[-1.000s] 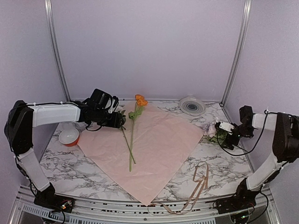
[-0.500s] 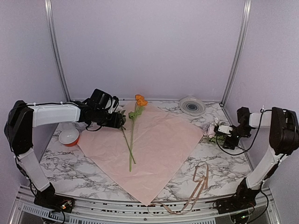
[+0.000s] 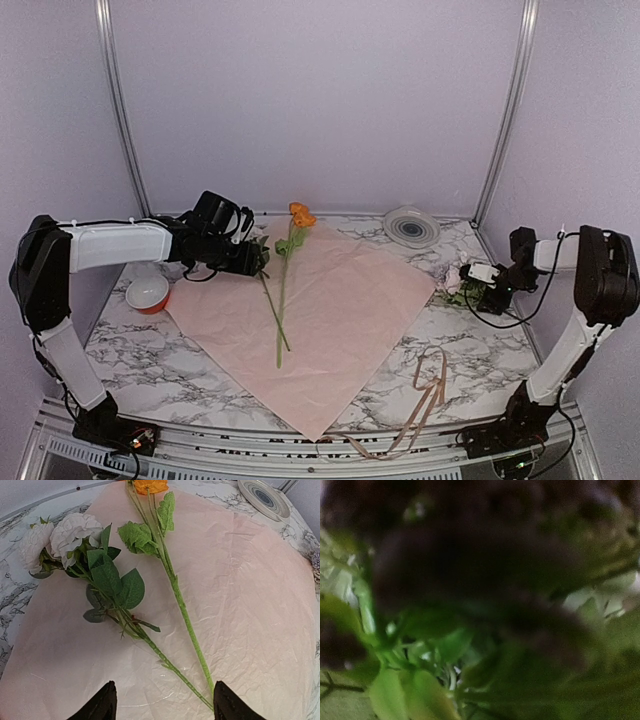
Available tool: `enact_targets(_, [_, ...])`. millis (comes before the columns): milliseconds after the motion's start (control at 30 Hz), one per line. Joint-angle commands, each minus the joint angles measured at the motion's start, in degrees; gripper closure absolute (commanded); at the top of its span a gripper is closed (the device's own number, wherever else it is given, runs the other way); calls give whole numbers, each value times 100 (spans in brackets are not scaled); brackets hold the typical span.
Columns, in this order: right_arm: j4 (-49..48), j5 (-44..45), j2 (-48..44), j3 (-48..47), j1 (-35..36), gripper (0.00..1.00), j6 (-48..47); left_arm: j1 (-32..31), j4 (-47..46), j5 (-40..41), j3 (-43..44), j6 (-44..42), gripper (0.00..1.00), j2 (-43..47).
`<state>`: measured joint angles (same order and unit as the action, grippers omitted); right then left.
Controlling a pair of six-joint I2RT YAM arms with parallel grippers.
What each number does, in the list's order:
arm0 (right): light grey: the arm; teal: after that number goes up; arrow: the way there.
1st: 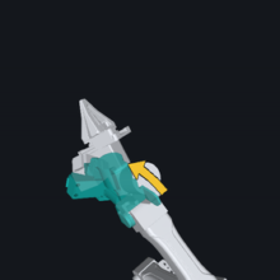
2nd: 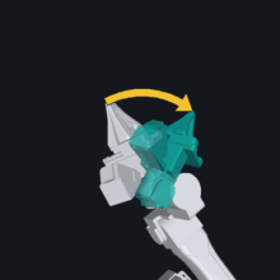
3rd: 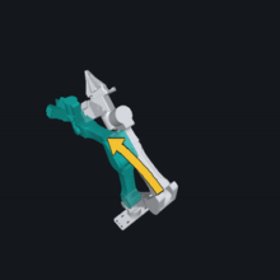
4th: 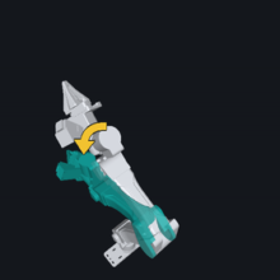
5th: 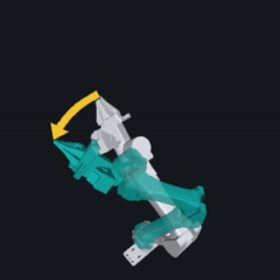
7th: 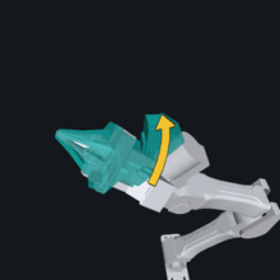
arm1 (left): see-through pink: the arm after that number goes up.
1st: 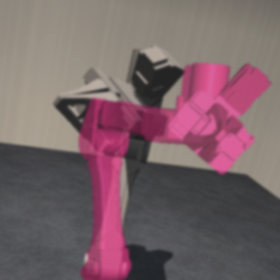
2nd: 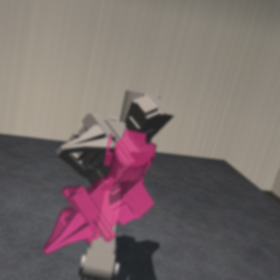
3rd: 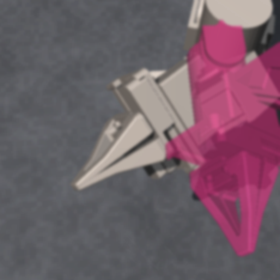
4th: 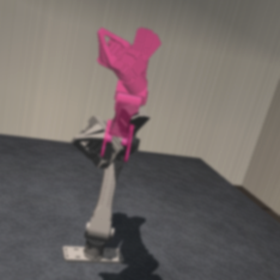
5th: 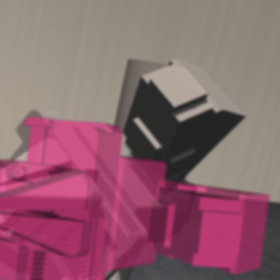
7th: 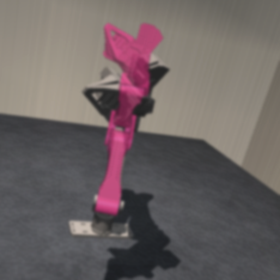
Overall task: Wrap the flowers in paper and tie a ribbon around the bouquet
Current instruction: Pick up the fake flower from the corner of the board.
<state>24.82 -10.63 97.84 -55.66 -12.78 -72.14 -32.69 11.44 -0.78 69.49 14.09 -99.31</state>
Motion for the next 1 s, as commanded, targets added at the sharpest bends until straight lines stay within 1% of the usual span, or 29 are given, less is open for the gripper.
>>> enact_targets(0, [-56,-107,334,-231,-15,36,12,2,204,103,29,-47,34,136])
enact_targets(67, [-1,-184,412,-314,-14,49,62,3,217,113,50,-35,34,119])
enact_targets(133, [41,-244,420,-375,-19,67,77,4,238,113,90,-38,34,93])
enact_targets(167, [71,-257,414,-395,-11,70,73,6,248,113,109,-30,34,83])
enact_targets(267, [259,-313,386,-506,41,76,37,2,271,104,143,-29,34,47])
enact_targets(300, [319,-328,382,-552,65,80,34,6,273,111,155,-29,34,43])
enact_targets(433, [447,-341,332,-888,156,88,265,7,289,114,176,-37,34,27])
enact_targets(467, [486,-366,313,-982,168,92,334,4,288,120,168,-35,34,19])
enact_targets(500, [473,-356,291,-1069,176,100,444,7,293,132,162,-46,34,-5])
enact_targets(600, [336,-199,157,-1228,179,100,779,7,290,177,158,-63,34,-92])
enact_targets(767, [-921,1014,-358,-1214,196,100,1811,7,299,218,196,-66,34,-368])
enact_targets(833, [-1258,1097,-774,-1222,317,100,2135,6,320,214,238,-43,34,-475])
enact_targets(900, [-1685,1218,-1281,-1071,674,100,2193,3,343,273,242,-31,34,-547])
enact_targets(967, [-2286,1320,-1828,-699,1407,100,2103,21,342,349,257,-29,34,-599])
